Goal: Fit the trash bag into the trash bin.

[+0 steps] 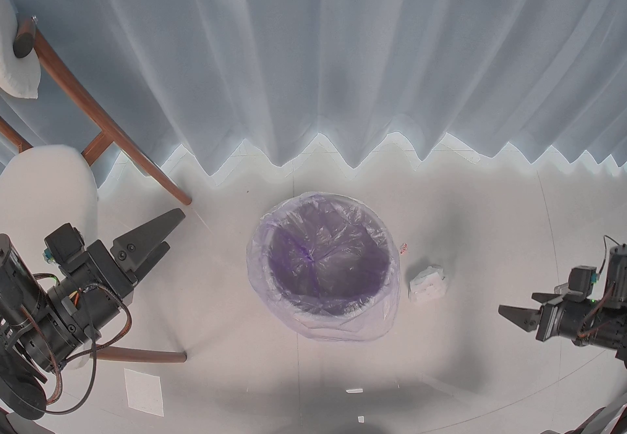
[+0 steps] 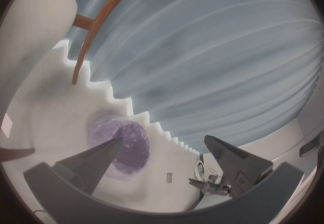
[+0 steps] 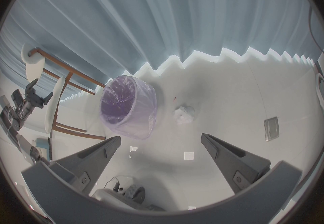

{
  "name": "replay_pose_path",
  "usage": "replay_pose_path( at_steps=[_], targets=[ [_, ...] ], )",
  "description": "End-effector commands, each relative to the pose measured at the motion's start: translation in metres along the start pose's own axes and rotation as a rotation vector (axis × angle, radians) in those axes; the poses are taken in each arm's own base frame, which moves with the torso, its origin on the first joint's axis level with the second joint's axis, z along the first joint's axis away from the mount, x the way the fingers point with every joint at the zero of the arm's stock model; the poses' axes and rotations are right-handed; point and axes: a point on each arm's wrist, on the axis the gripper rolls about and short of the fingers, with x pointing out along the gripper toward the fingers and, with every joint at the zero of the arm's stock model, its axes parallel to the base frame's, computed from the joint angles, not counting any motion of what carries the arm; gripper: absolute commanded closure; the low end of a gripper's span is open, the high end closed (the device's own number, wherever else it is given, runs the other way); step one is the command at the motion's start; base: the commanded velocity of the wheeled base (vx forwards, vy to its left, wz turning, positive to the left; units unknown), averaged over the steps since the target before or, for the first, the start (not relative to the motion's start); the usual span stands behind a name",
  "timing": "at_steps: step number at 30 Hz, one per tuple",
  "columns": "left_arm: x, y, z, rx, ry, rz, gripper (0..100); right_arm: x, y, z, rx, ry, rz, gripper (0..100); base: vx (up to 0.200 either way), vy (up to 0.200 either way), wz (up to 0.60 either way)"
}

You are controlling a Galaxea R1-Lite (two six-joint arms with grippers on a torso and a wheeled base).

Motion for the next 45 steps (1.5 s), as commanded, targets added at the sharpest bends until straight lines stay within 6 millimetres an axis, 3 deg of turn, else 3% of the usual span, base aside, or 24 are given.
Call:
replay_pose_path(
  at_steps=[1, 7, 9, 10, 13, 16, 17, 21, 27, 32, 38, 45],
  targets=[
    [0.005, 0.0, -0.003, -0.029, 0.093, -0.03, 0, 0.109, -0.007, 0.038, -0.031, 0.018, -0.024, 0, -0.2, 0.0, 0.0],
    [0.003, 0.001, -0.004, 0.047, 0.092, -0.03, 0, 0.209, -0.002, 0.04, -0.081, -0.058, -0.049, 0, -0.2, -0.033, 0.0],
    [0.002, 0.001, -0.004, 0.057, 0.092, -0.03, 0, 0.217, 0.0, 0.042, -0.085, -0.065, -0.047, 0, -0.2, -0.2, 0.0],
    [0.0, -0.001, -0.003, 0.085, 0.083, -0.038, 0, 0.237, 0.005, 0.047, -0.095, -0.089, -0.045, 0, 0.0, 0.0, 0.0],
    [-0.004, 0.002, 0.002, 0.124, 0.052, -0.018, 0, 0.268, 0.002, 0.049, -0.094, -0.082, -0.09, 0, 0.0, 0.0, 0.0],
    [-0.005, 0.004, 0.003, 0.133, 0.045, -0.005, 0, 0.274, 0.0, 0.049, -0.093, -0.077, -0.104, 0, 0.0, 0.0, 0.0],
    [-0.011, 0.01, 0.001, 0.177, 0.047, 0.027, 0, 0.295, -0.011, 0.047, -0.082, -0.063, -0.155, 0, 0.0, 0.0, 0.0],
    [-0.02, 0.017, -0.005, 0.223, 0.065, 0.066, 0, 0.317, -0.017, 0.044, -0.078, -0.052, -0.162, 0, 0.0, 0.0, 0.0],
    [-0.028, 0.022, -0.012, 0.229, 0.096, 0.082, 0, 0.34, -0.018, 0.03, -0.082, 0.006, -0.169, 0, 0.1, 0.0, 0.0],
    [-0.027, 0.022, -0.012, 0.23, 0.093, 0.084, 0, 0.353, -0.026, 0.039, -0.076, -0.039, -0.194, 0, 0.2, 0.0, 0.0],
    [-0.026, 0.021, -0.011, 0.232, 0.086, 0.081, 0, 0.349, -0.04, 0.056, -0.059, -0.07, -0.268, 0, 0.033, 0.0, 0.0],
    [-0.024, 0.02, -0.009, 0.233, 0.086, 0.074, 0, 0.347, -0.044, 0.045, -0.059, -0.034, -0.29, 0, 0.0, 0.0, 0.0]
  ],
)
